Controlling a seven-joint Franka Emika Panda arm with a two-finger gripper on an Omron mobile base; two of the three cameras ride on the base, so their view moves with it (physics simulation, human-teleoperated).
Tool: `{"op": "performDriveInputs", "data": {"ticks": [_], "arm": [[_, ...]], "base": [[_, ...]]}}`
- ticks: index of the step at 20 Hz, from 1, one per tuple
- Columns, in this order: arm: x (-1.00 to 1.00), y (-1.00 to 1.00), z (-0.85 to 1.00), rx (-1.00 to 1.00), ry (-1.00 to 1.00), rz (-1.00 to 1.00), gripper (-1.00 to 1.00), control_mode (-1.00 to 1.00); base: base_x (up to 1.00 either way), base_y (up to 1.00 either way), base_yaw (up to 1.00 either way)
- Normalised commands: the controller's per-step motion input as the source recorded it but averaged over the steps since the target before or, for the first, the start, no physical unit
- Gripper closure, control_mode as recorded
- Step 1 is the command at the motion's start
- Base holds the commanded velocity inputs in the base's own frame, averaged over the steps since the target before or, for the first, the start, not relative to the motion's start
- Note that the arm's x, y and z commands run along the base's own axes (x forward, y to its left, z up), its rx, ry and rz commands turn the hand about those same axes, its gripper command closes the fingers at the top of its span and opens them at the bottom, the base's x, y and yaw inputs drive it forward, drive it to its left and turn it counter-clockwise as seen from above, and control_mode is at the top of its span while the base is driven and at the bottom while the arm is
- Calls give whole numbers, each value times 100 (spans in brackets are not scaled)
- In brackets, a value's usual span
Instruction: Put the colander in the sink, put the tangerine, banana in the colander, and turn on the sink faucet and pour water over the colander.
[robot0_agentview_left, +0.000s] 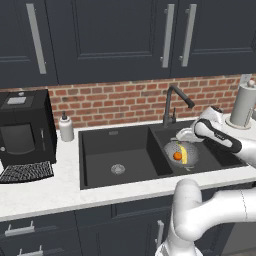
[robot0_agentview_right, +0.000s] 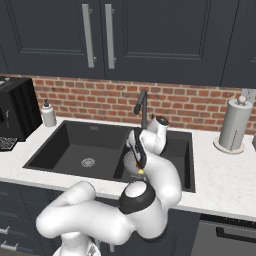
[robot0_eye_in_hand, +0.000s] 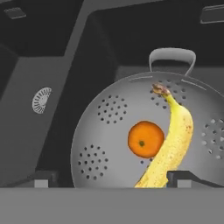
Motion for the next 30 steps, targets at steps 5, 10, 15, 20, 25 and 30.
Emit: {"op": "performDriveInputs", "data": {"ticks": [5,10,15,20,25,30], "arm": [[1,-35,31,0,-5,-10,-100,-100],[0,-53,8,0,-20,-2,-100,-100],[0,-20,17,7,-30,0,-100,-100],[0,-1,26,9,-39,0,-100,-100],[1,-1,23,7,-32,0,-100,-100],[7,0,18,1,-18,0,-100,-100]], "base": [[0,0,0],[0,0,0],[0,0,0],[0,0,0],[0,0,0],[0,0,0]]}}
